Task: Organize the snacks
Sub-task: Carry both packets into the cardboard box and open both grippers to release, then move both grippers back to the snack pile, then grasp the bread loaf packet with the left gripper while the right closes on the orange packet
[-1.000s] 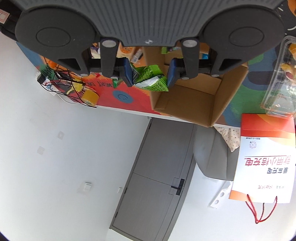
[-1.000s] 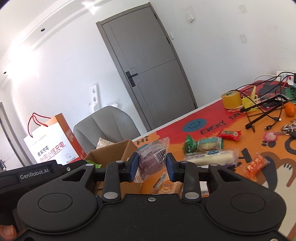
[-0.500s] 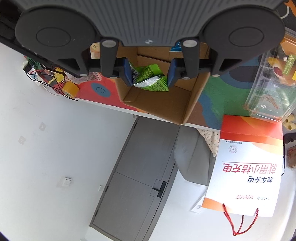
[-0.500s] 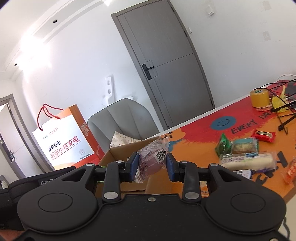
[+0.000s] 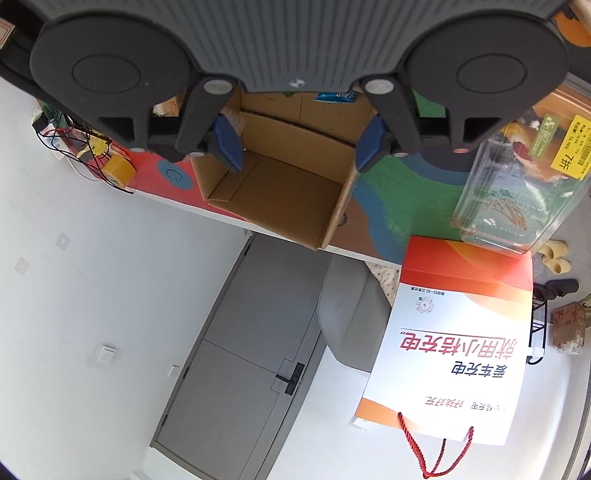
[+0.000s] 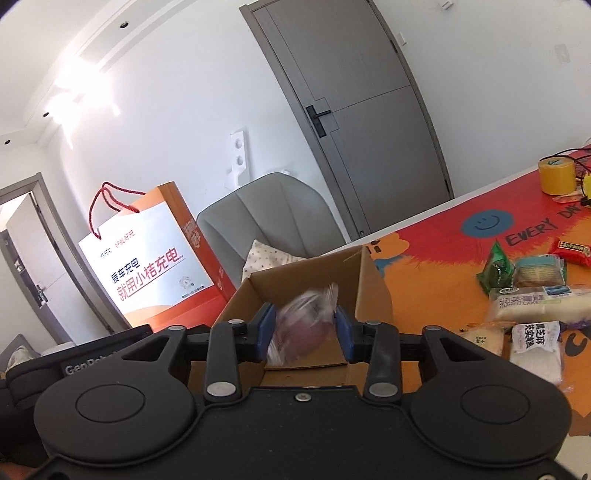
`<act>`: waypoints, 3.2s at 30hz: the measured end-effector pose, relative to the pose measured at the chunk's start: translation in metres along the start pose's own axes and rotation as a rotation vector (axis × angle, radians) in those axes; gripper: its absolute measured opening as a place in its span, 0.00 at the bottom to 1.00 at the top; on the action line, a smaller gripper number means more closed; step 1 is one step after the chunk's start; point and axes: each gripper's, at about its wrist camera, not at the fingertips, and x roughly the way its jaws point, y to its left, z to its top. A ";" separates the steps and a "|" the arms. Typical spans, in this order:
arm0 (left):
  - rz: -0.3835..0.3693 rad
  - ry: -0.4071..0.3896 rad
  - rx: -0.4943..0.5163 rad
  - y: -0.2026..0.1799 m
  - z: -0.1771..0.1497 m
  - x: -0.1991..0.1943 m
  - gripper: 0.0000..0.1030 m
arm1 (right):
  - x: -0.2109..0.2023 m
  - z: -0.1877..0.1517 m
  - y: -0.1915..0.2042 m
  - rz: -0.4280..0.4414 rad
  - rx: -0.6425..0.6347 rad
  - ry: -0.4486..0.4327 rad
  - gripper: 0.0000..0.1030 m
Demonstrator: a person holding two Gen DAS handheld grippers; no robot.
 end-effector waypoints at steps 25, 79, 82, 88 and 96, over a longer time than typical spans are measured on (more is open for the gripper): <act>0.011 0.041 0.102 -0.043 -0.020 -0.011 0.90 | -0.054 -0.002 -0.039 -0.155 0.035 -0.025 0.79; -0.139 0.201 0.324 -0.180 -0.095 0.073 0.84 | -0.086 -0.017 -0.199 -0.372 0.257 -0.023 0.80; -0.109 0.209 0.309 -0.176 -0.096 0.082 0.80 | -0.079 -0.017 -0.201 -0.371 0.261 -0.007 0.79; -0.075 0.216 0.298 -0.166 -0.098 0.097 0.75 | -0.062 -0.015 -0.200 -0.380 0.250 0.018 0.79; -0.024 0.224 0.292 -0.154 -0.100 0.110 0.74 | -0.037 -0.012 -0.195 -0.398 0.224 0.045 0.78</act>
